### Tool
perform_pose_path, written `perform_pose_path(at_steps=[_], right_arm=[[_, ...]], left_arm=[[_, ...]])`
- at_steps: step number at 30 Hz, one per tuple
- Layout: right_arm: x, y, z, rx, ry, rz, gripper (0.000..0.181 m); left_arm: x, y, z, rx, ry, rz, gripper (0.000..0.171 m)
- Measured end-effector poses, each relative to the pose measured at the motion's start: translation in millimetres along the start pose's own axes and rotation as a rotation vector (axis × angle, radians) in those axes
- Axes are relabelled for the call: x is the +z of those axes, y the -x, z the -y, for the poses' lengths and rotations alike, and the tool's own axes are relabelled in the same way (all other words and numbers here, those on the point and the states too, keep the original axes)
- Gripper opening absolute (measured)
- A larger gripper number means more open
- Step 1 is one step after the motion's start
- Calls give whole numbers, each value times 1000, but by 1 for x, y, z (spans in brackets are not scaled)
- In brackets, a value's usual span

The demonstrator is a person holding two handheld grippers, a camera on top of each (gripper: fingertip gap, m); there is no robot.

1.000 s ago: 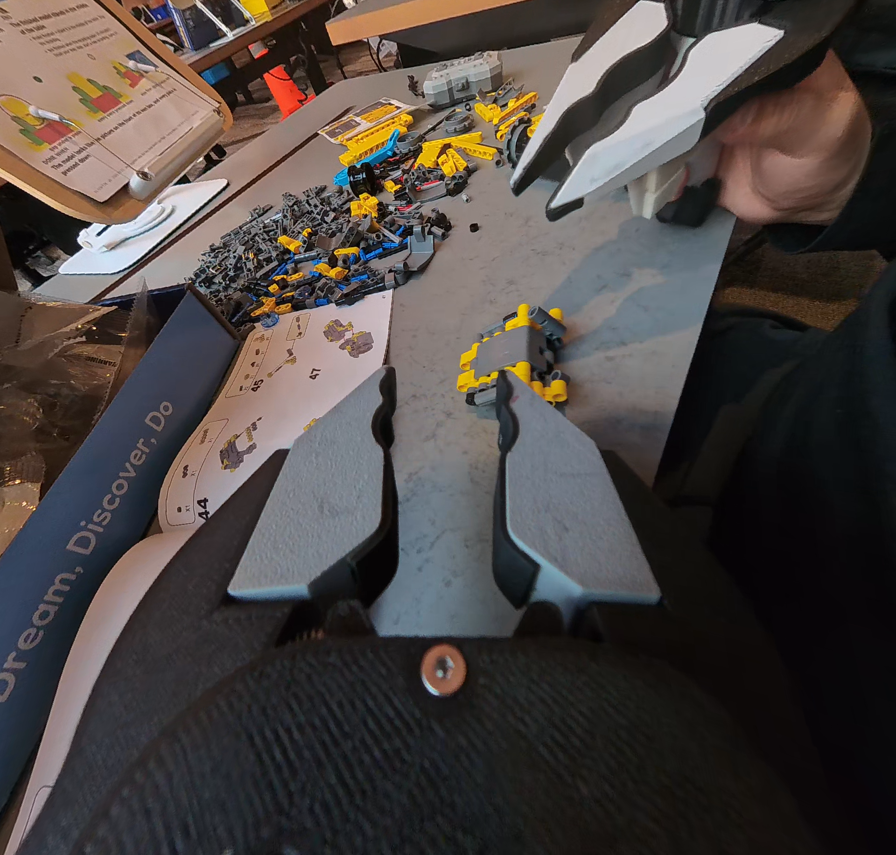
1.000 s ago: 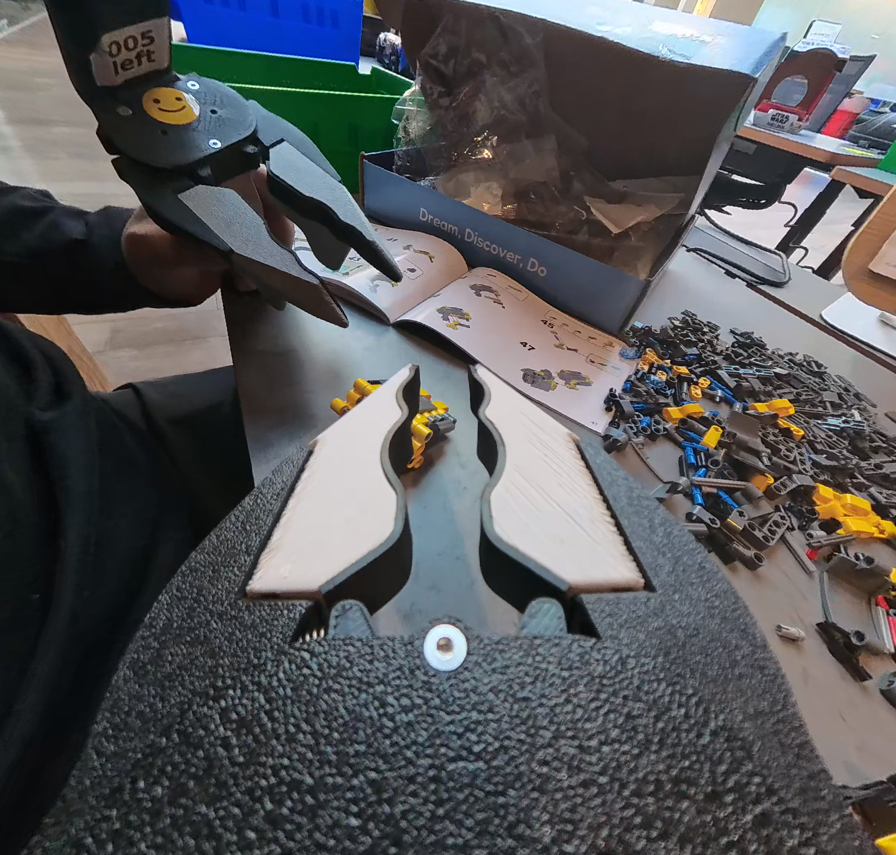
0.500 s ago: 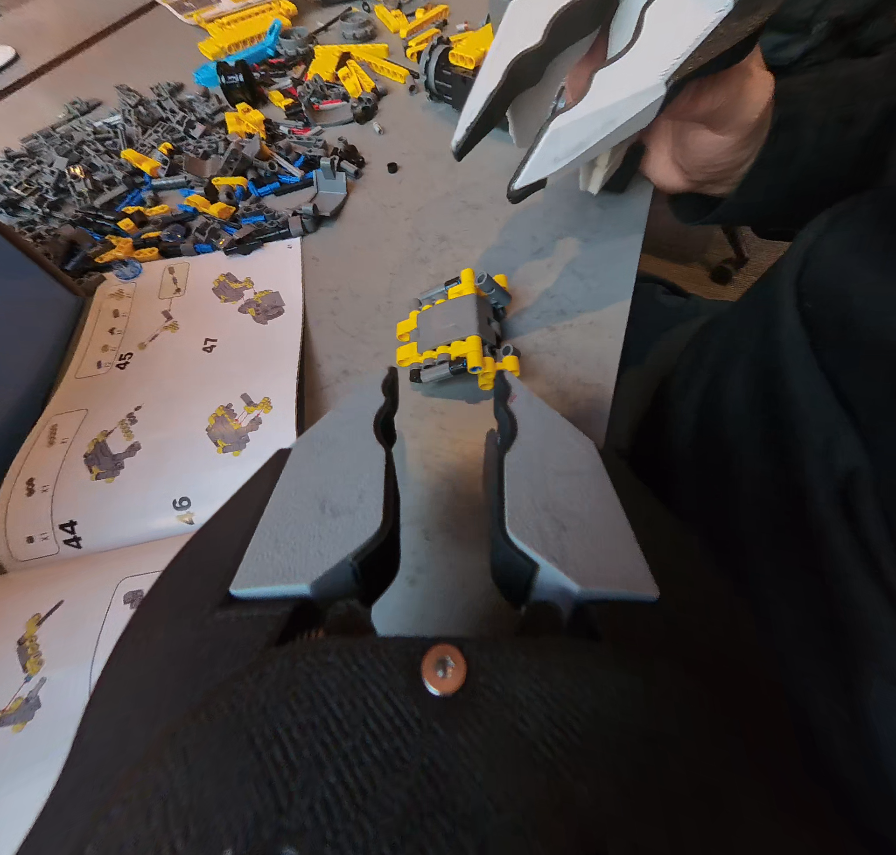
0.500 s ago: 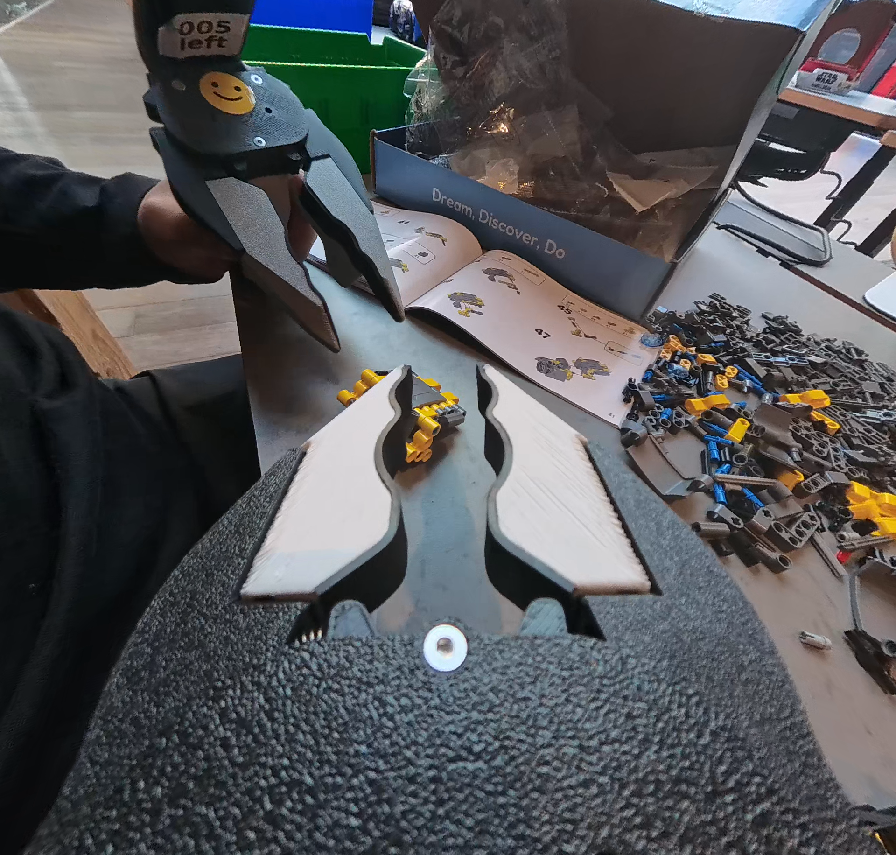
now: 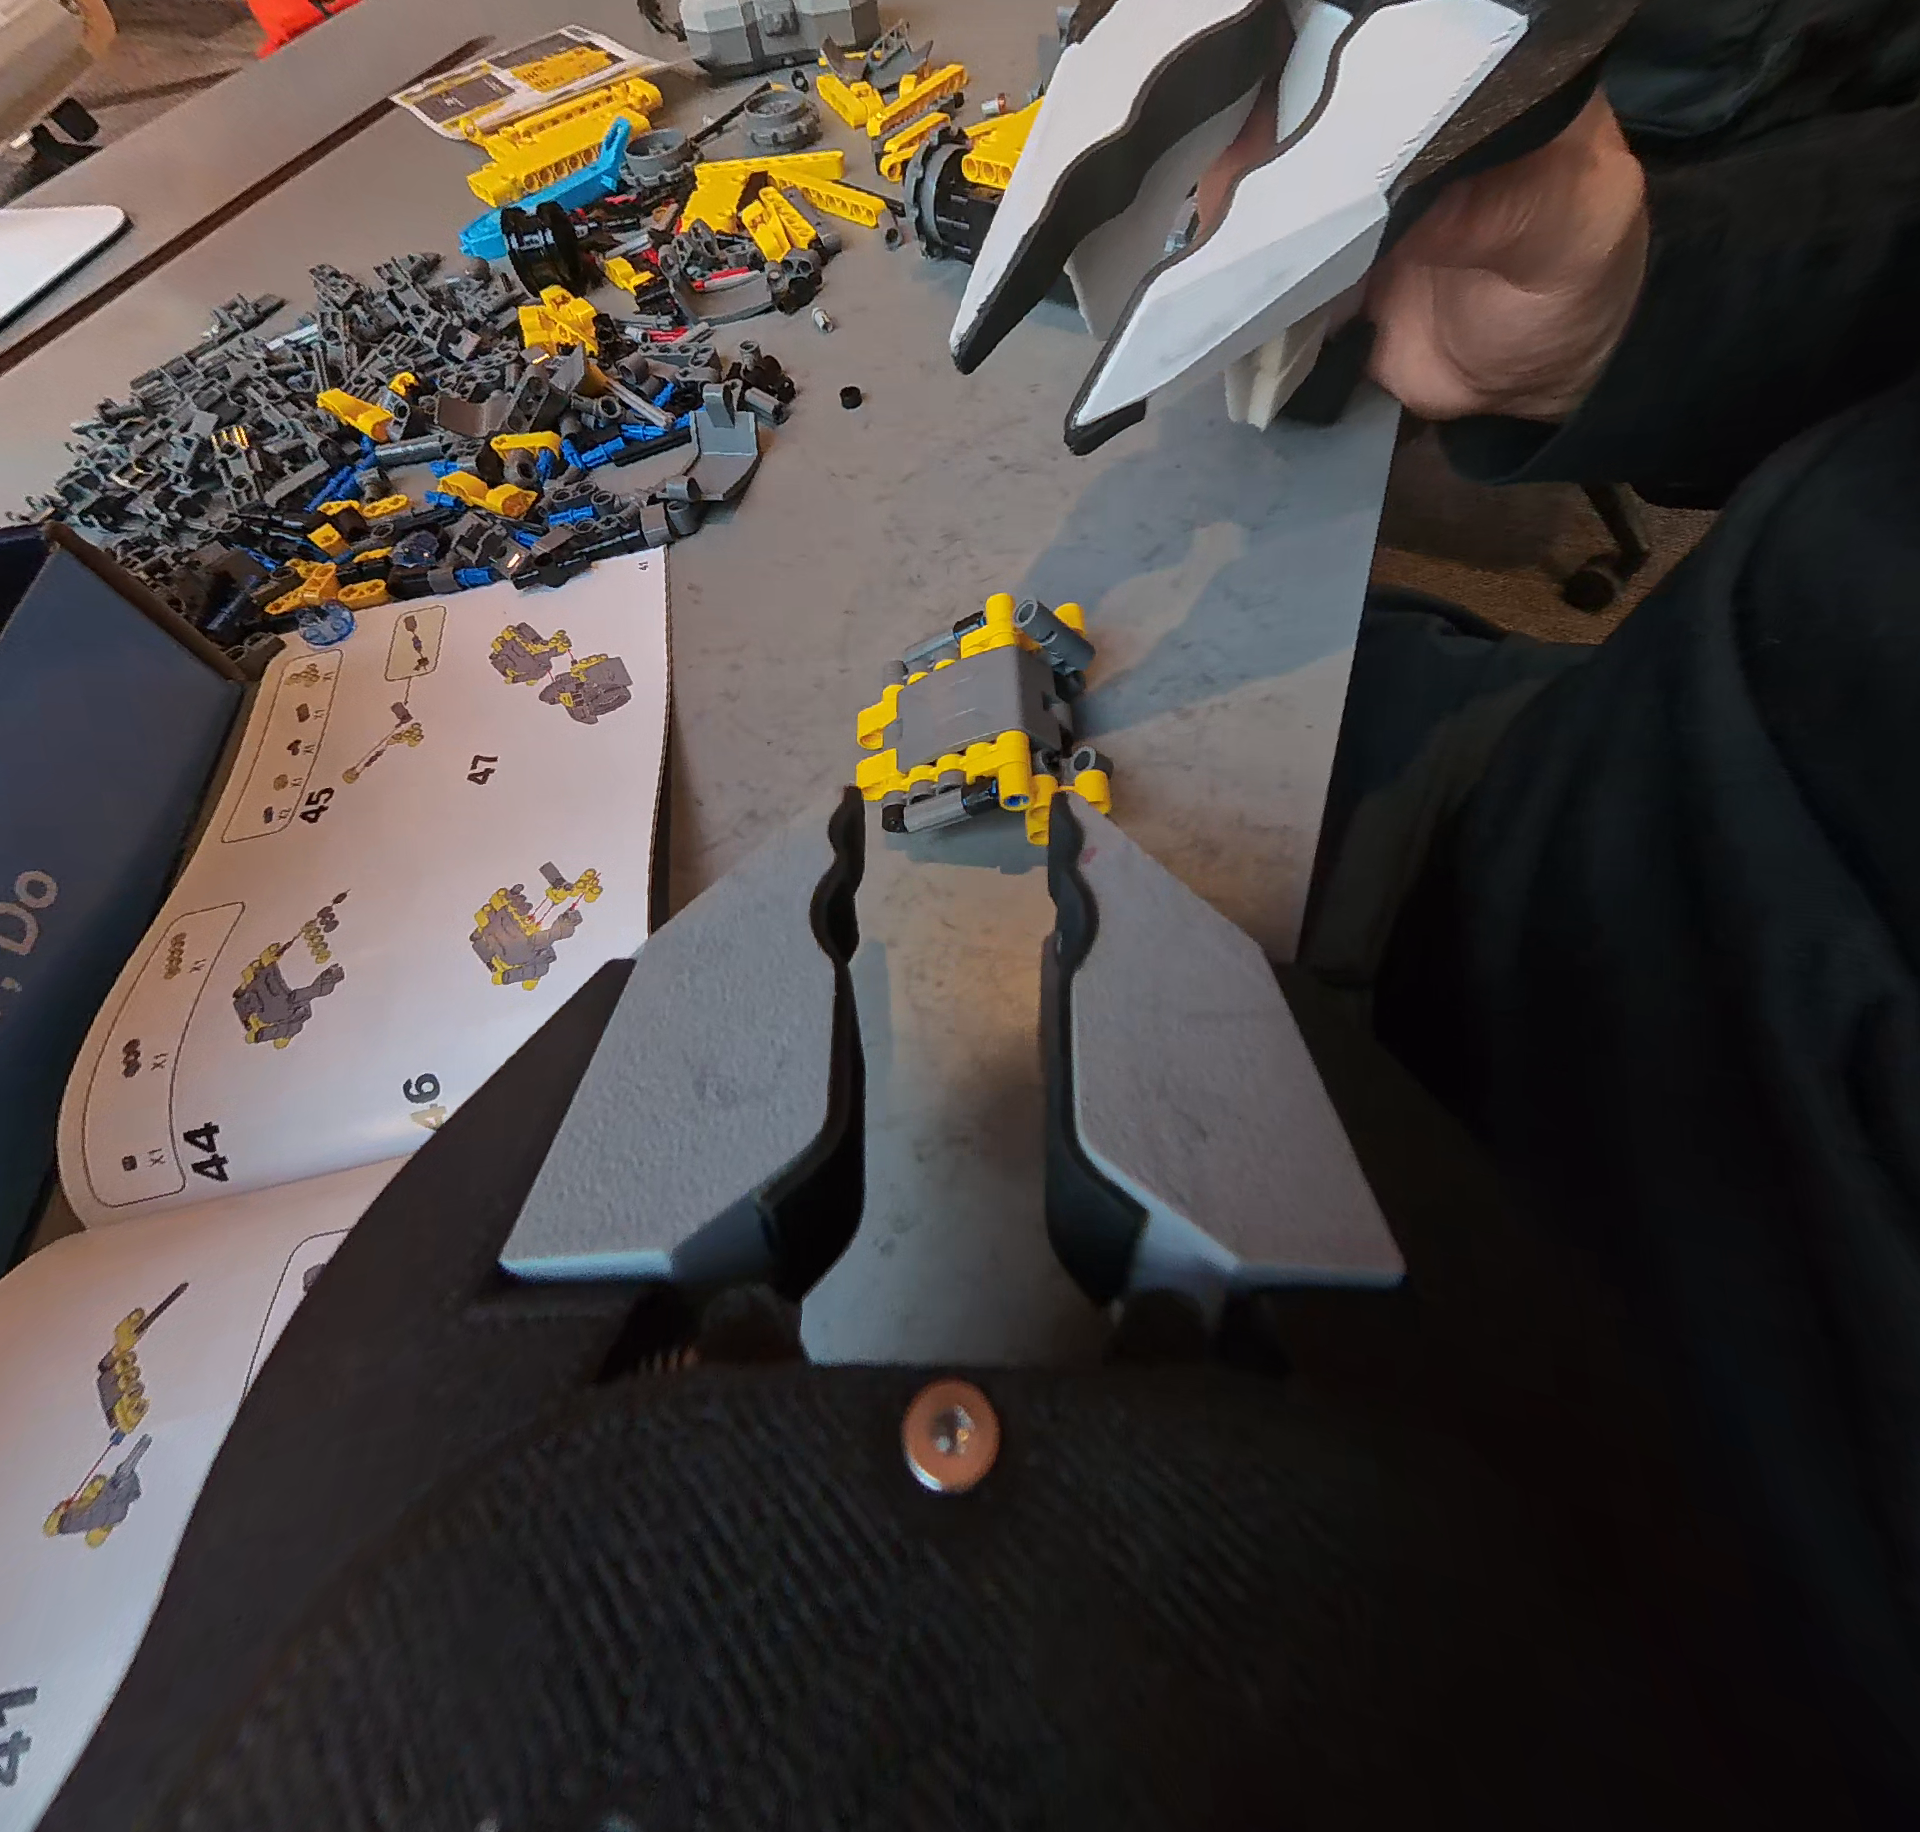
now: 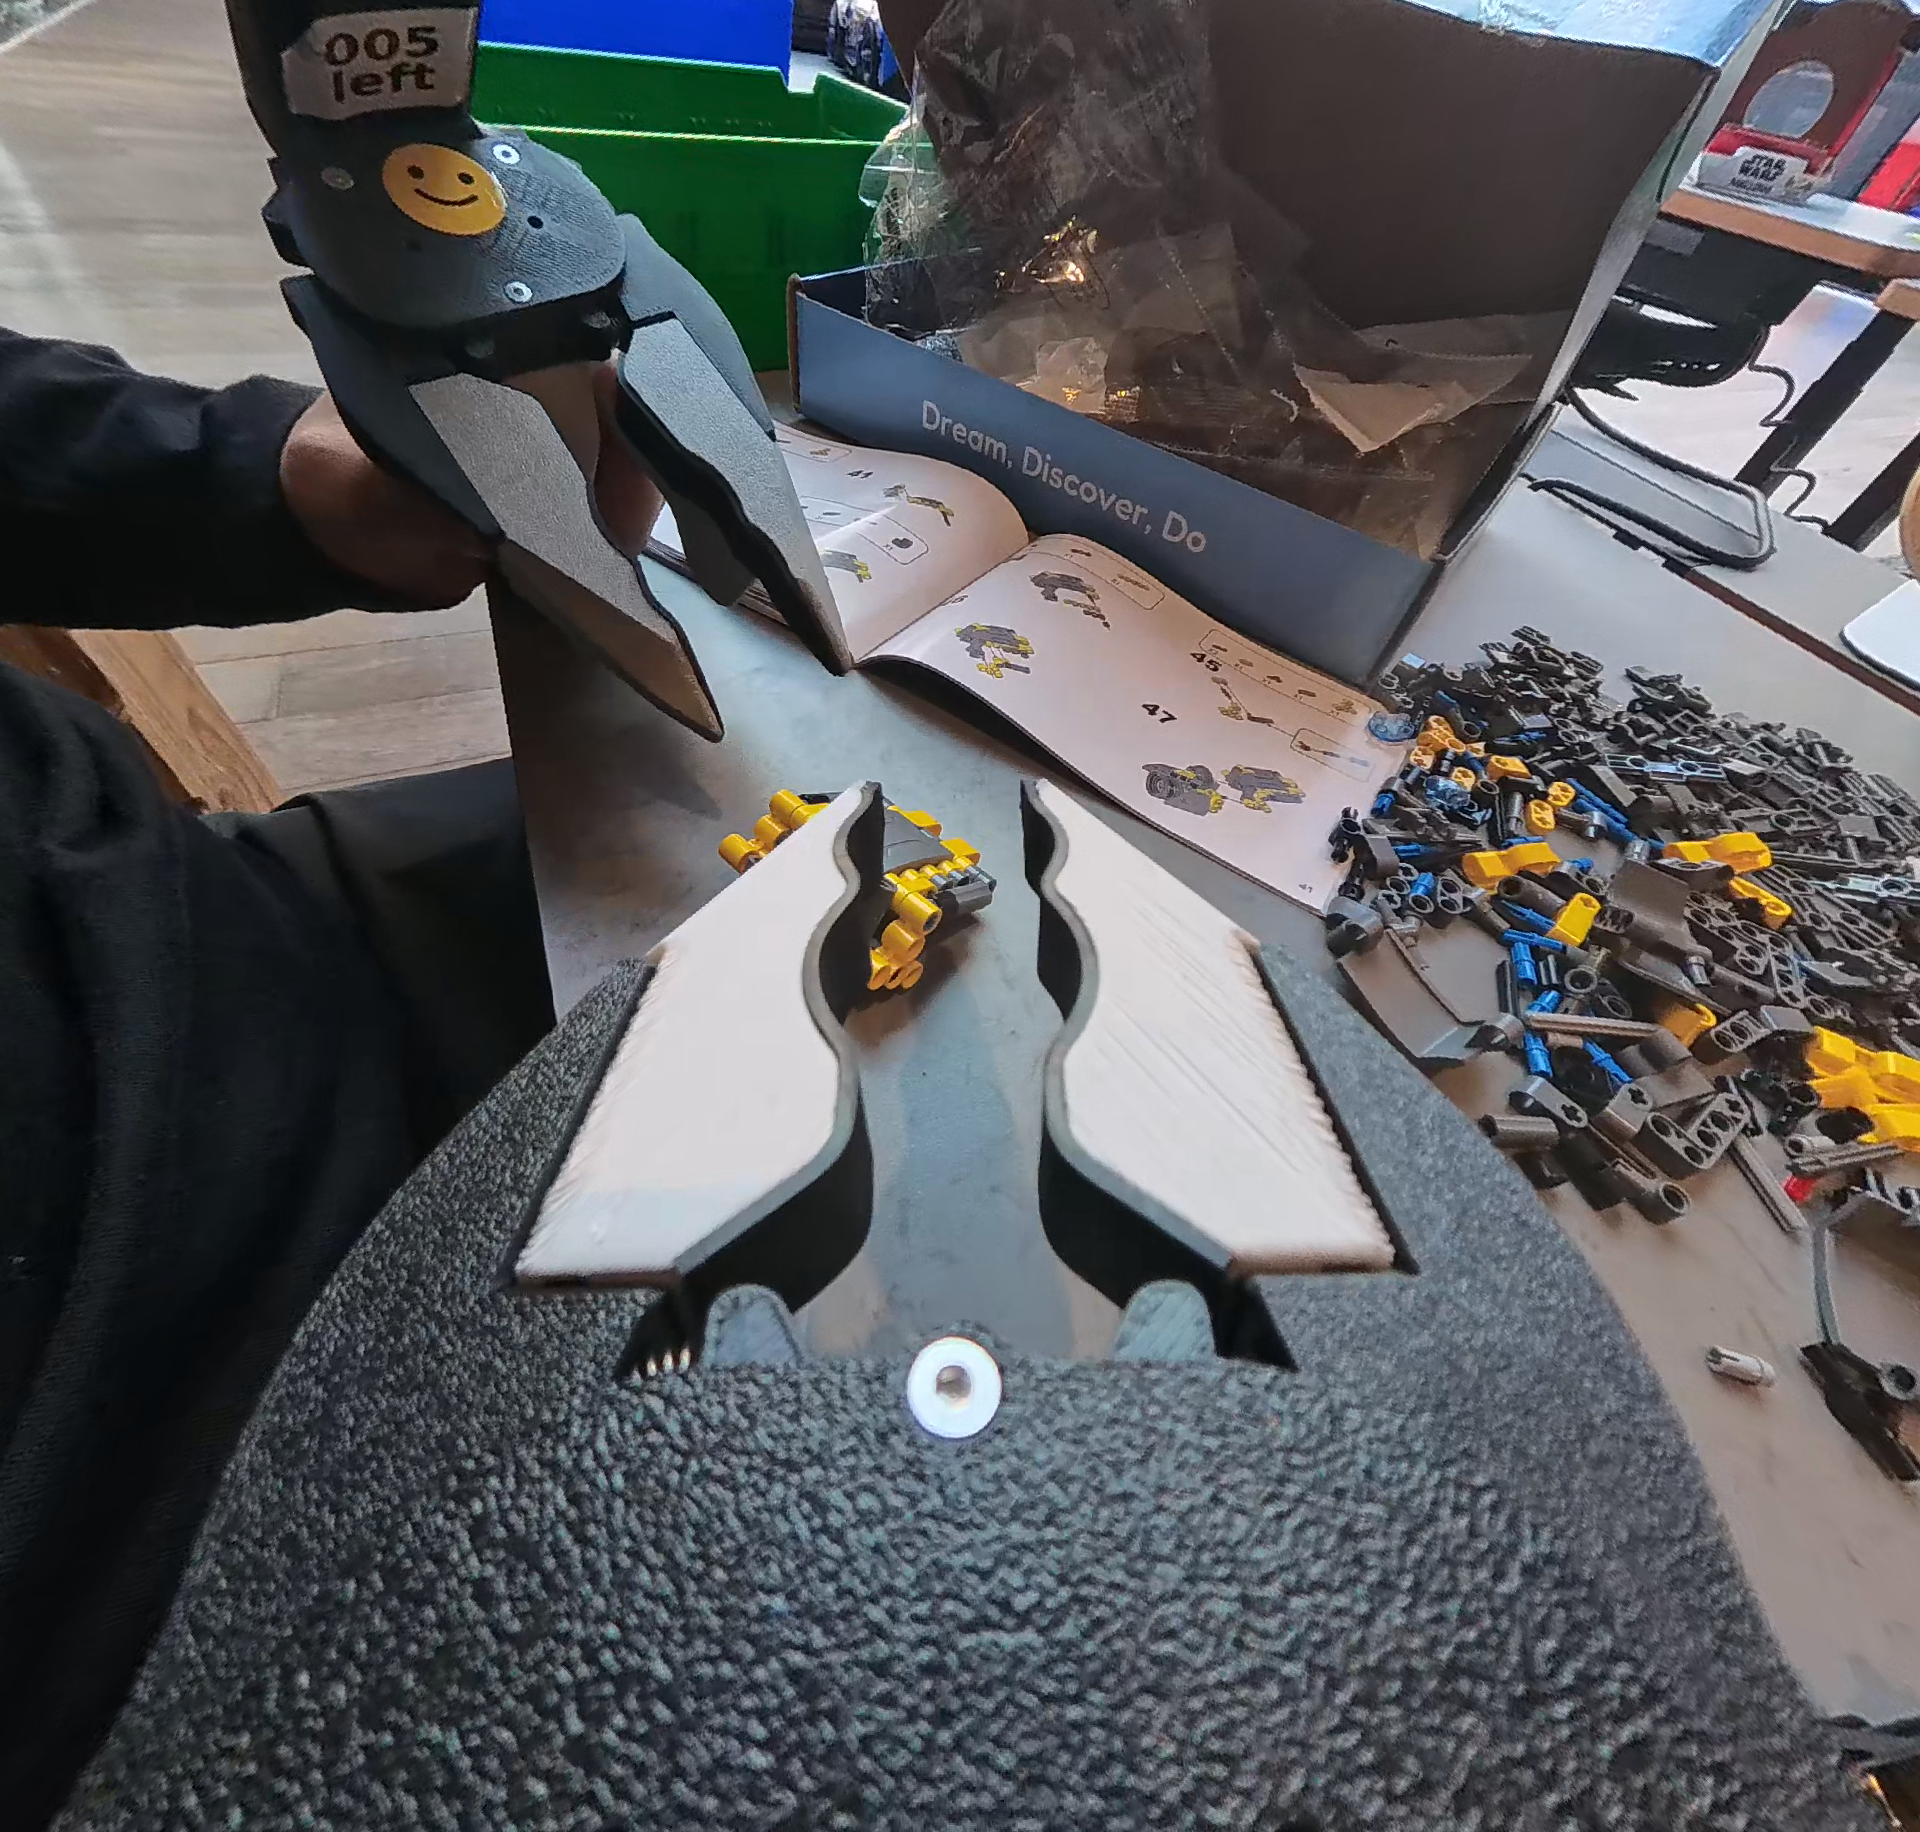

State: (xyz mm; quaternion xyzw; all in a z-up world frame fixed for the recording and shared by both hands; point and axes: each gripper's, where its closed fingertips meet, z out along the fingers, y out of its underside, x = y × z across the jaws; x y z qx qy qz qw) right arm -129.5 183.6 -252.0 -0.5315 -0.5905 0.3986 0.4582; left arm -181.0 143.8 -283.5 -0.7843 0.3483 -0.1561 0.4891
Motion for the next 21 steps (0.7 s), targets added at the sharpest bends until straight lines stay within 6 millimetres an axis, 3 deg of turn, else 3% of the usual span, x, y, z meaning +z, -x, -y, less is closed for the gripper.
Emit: perform_pose_path(at_steps=[21], right_arm=[[-2, 2, 3, -4, -23, 15, 22]], left_arm=[[-4, 6, 5, 38, -52, 61, 24]])
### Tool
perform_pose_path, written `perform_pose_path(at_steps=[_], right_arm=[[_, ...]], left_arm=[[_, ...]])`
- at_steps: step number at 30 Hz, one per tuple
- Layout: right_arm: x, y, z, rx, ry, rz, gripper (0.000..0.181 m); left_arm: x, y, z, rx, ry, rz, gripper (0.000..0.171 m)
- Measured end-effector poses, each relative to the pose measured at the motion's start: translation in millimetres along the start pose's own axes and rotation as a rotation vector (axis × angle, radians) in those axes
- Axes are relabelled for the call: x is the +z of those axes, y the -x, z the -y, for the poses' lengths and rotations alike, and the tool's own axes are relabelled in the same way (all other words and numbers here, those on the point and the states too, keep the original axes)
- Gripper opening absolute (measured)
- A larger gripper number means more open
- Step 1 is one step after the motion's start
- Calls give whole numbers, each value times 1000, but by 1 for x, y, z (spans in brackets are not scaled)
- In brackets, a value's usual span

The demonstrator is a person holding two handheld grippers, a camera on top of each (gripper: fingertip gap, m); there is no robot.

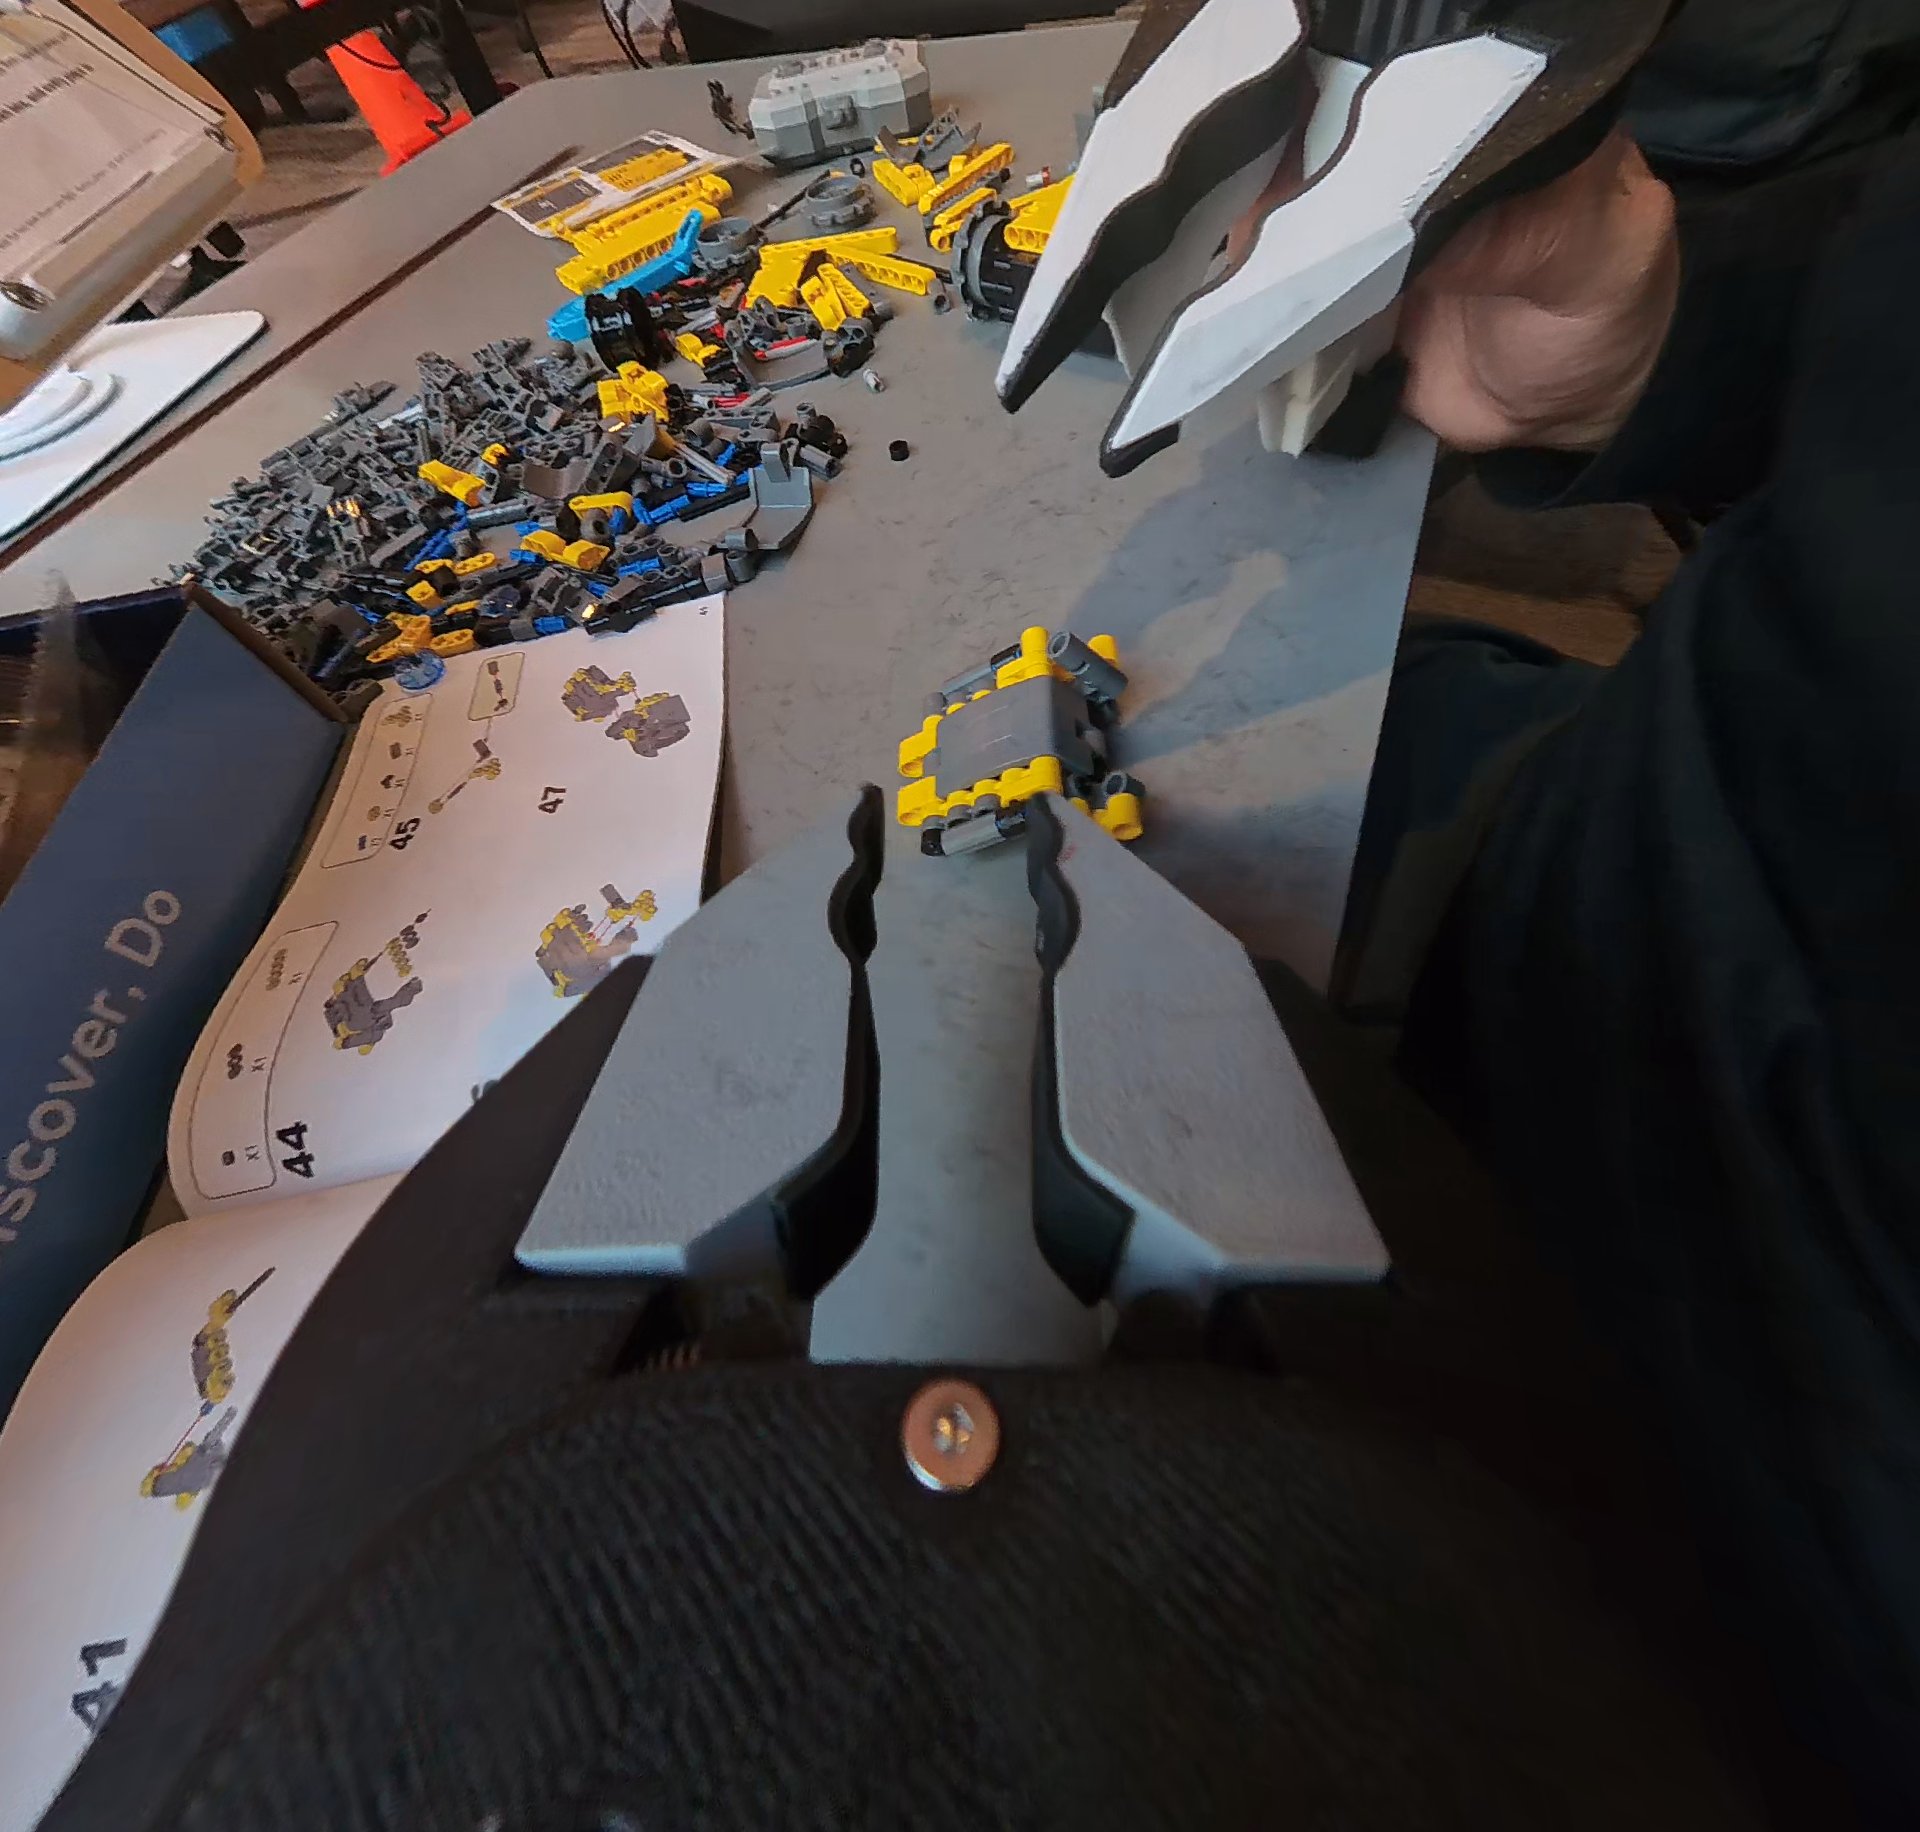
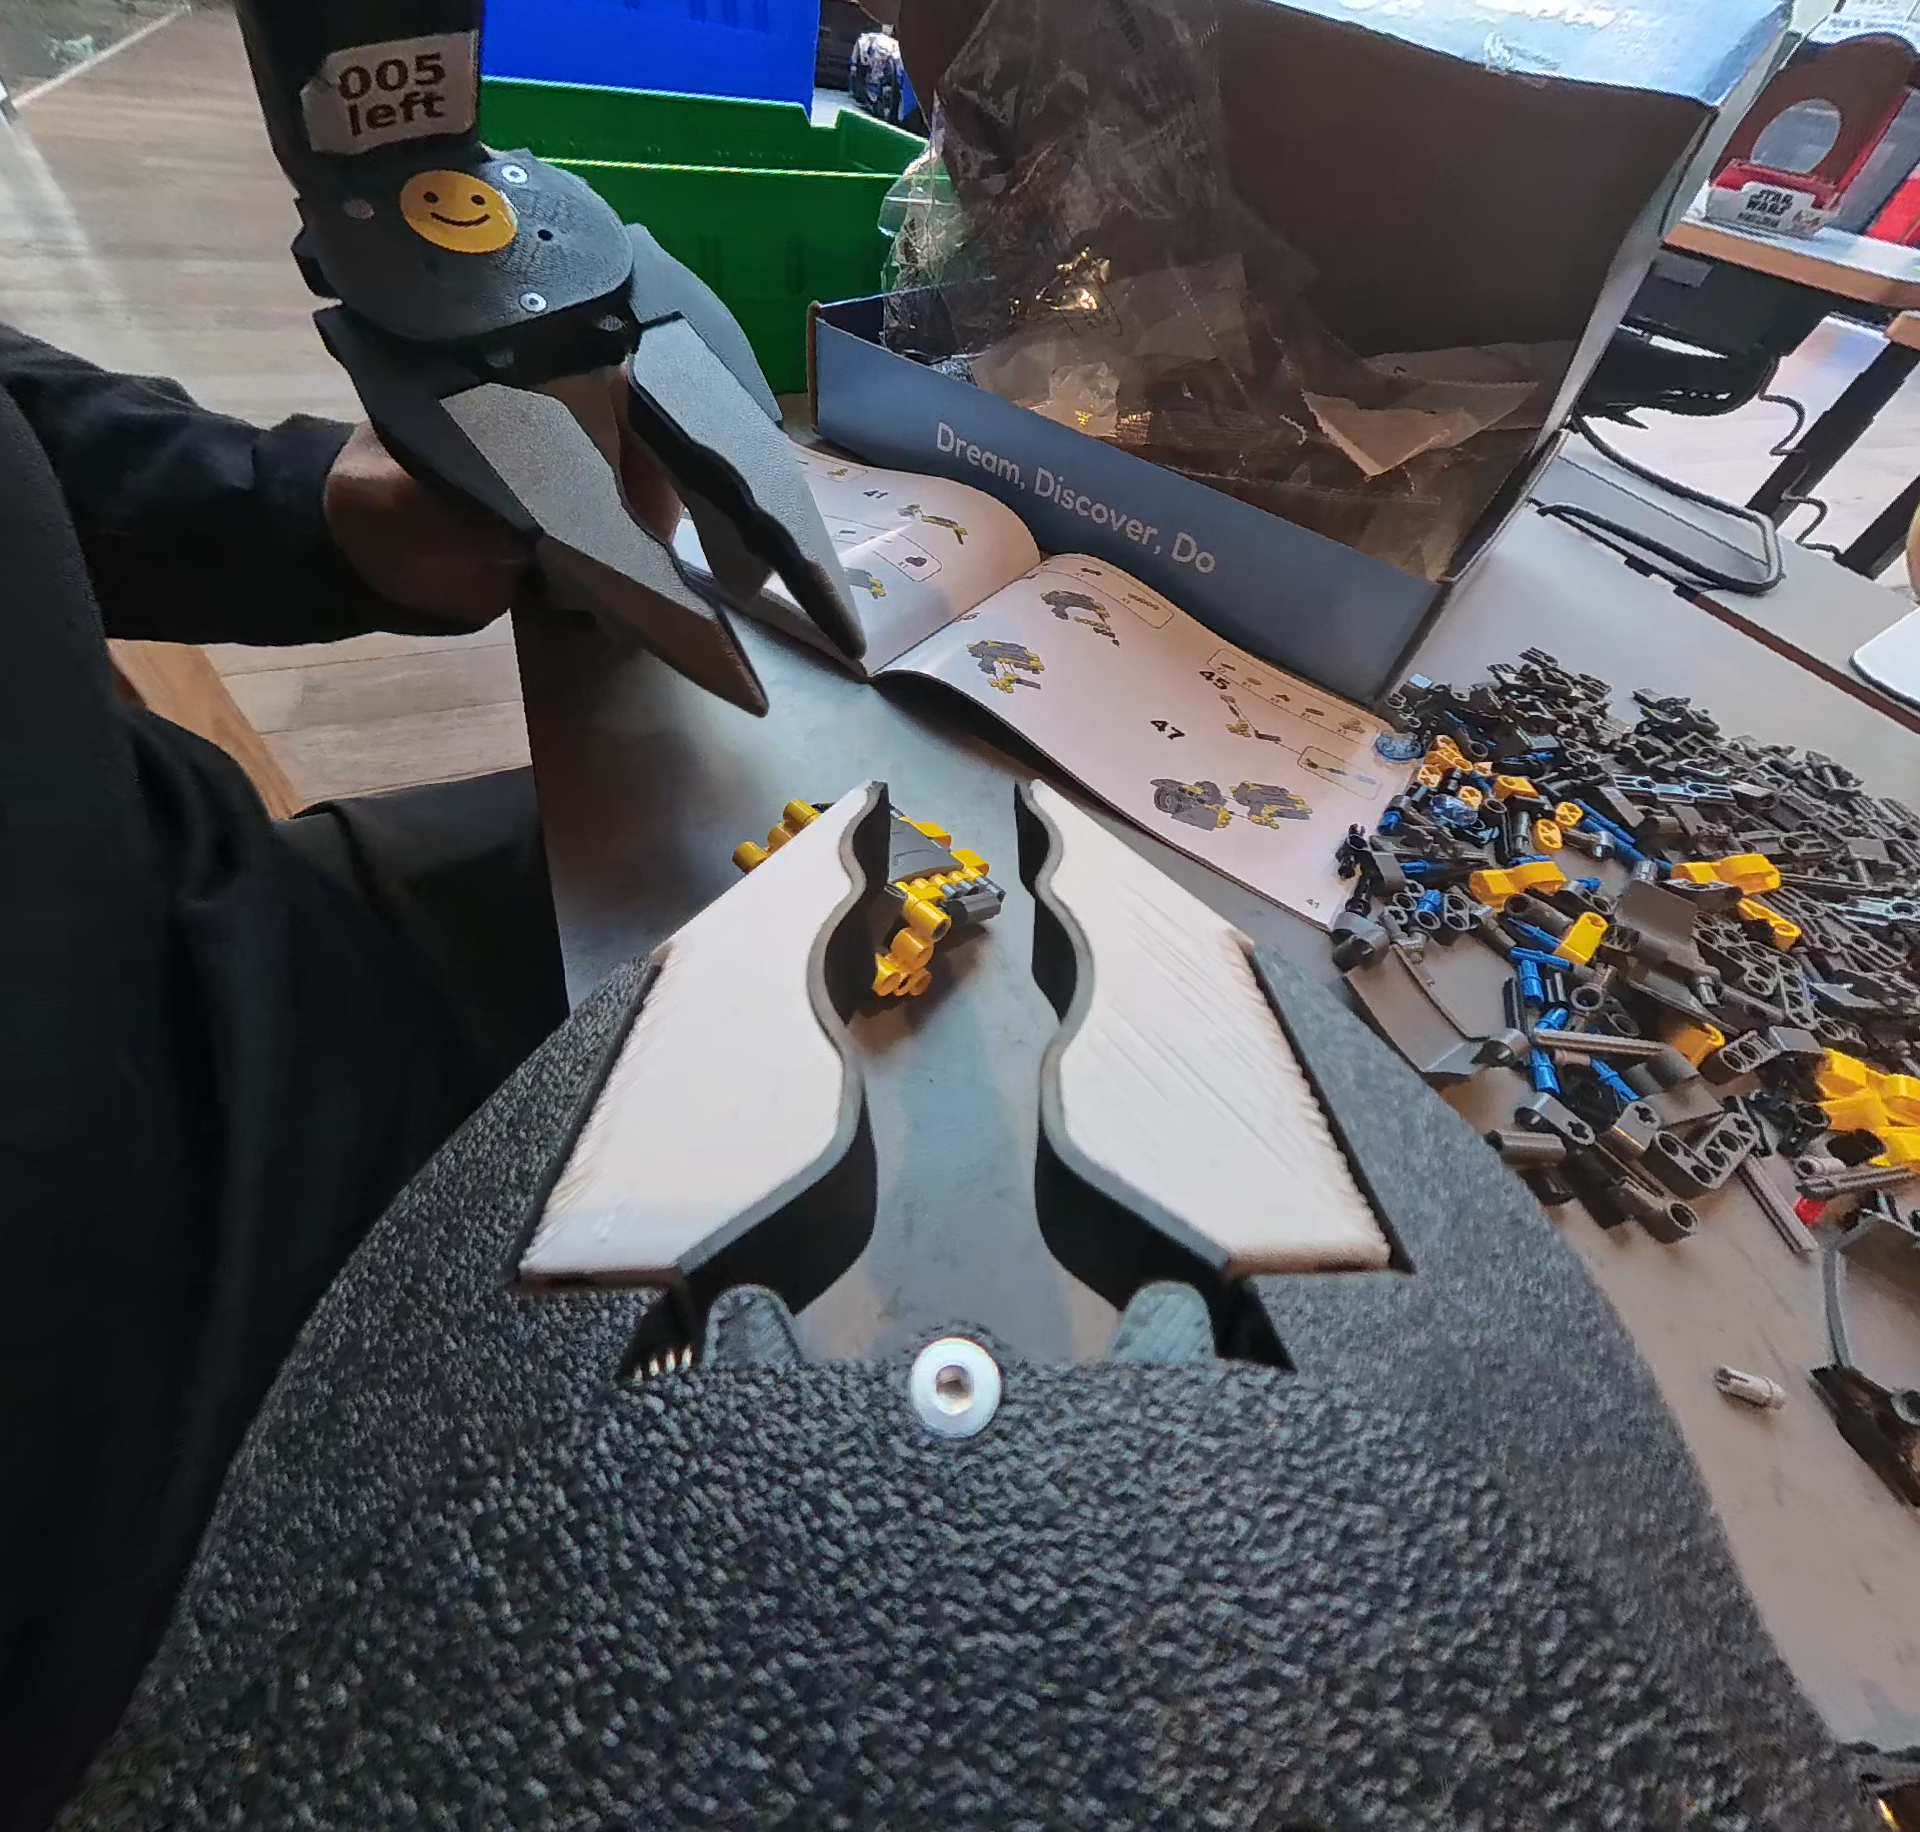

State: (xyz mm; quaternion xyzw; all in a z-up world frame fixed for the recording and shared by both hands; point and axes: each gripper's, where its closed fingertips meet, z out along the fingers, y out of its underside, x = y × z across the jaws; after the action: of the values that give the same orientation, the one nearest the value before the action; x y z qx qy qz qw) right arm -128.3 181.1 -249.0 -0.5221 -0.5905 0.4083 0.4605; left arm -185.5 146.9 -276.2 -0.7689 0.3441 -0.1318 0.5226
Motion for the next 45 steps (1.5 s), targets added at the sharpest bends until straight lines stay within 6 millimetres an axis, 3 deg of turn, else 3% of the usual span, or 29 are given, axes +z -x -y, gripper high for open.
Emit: perform_pose_path(at_steps=[37, 45], right_arm=[[1, 1, 0, -21, 4, -1, 17], [5, 3, -6, -78, 47, -30, 14]], left_arm=[[-1, 1, 3, 40, -17, 32, 24], [4, -3, -1, 171, 29, 109, 18]])
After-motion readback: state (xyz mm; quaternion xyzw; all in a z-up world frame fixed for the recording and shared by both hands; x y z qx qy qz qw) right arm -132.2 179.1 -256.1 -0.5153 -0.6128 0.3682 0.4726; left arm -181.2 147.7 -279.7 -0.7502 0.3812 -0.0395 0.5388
